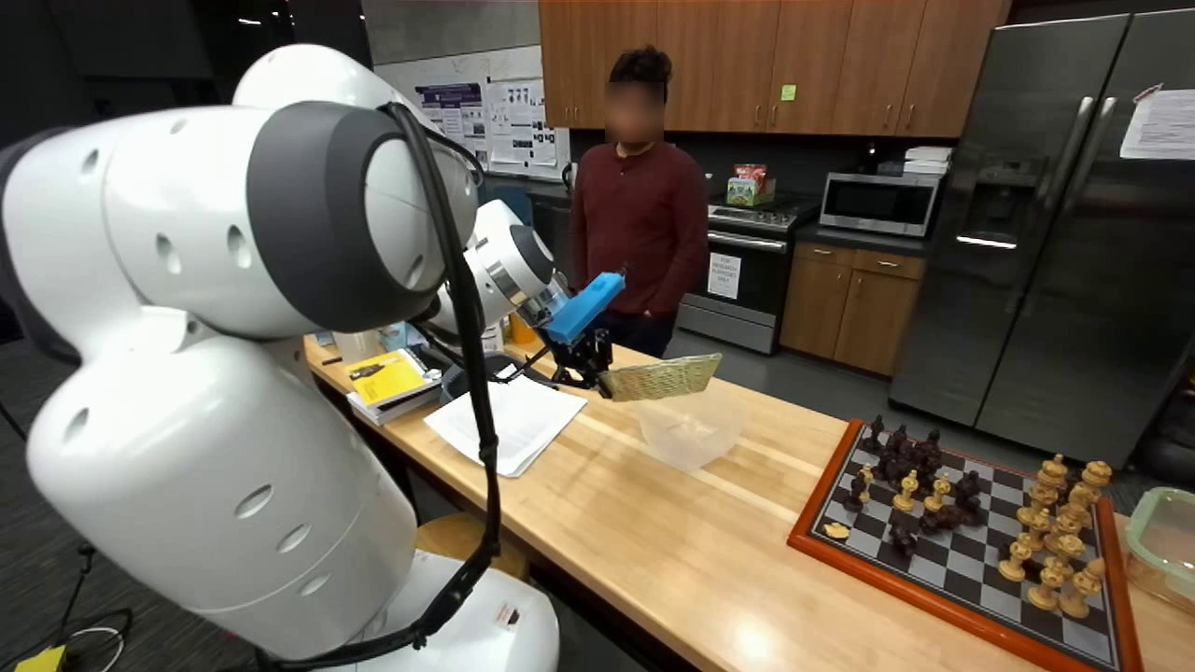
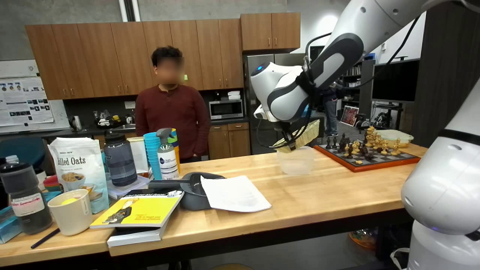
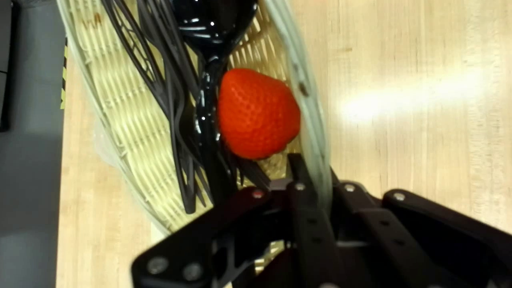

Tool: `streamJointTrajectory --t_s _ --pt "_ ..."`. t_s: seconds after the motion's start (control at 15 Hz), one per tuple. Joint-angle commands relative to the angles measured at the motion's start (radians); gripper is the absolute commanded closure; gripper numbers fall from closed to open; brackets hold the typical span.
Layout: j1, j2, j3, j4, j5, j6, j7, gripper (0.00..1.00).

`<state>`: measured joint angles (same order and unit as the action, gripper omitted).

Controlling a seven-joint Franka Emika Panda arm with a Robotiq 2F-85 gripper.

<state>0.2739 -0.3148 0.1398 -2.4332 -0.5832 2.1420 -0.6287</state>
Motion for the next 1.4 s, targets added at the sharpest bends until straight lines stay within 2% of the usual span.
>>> streamJointTrajectory --t_s 0.0,0.53,1.0,1.33 --pt "-0.026 0.038 -0.02 0.024 0.037 0.031 -0.052 0.98" --pt "-0.07 0.066 -0.043 0.024 0.113 0.07 -0.136 0.98" --pt "-0.06 0.056 -0.04 0.03 0.221 0.035 -0.258 0.98" --pt "-0.06 0.05 -0.037 0.038 0.291 -0.005 -0.286 0.98"
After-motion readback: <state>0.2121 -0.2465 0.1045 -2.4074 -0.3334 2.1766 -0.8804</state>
